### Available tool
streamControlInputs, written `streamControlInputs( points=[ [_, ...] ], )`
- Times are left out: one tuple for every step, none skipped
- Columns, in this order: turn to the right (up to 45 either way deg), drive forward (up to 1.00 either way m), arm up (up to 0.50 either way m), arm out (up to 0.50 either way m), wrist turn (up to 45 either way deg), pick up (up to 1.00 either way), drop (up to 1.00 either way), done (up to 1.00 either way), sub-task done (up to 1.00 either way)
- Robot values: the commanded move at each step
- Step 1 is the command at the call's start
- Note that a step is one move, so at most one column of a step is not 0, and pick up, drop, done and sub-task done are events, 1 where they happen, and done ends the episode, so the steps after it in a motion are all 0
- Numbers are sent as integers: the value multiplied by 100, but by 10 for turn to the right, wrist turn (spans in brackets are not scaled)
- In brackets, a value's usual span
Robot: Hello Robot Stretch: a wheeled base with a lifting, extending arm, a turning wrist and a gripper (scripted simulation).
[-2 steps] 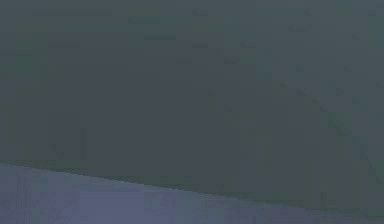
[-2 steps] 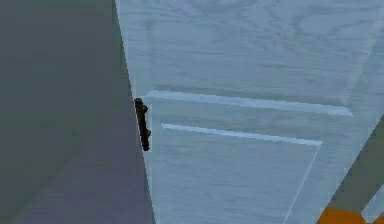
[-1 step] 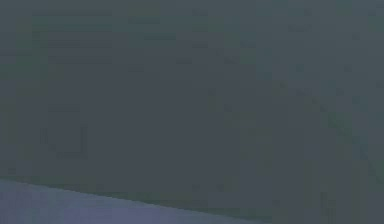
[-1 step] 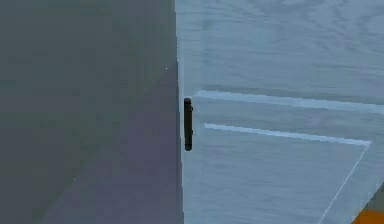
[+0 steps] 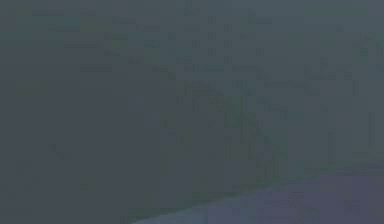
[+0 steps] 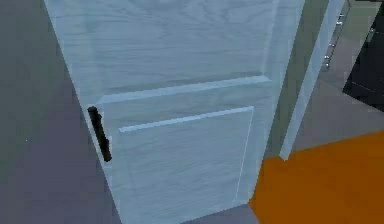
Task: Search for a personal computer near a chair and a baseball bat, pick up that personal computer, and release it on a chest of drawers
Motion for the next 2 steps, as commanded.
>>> streamControlInputs(
  points=[
    [0,45,0,0,0,0,0,0,0],
    [90,0,0,0,0,0,0,0,0]
  ],
)
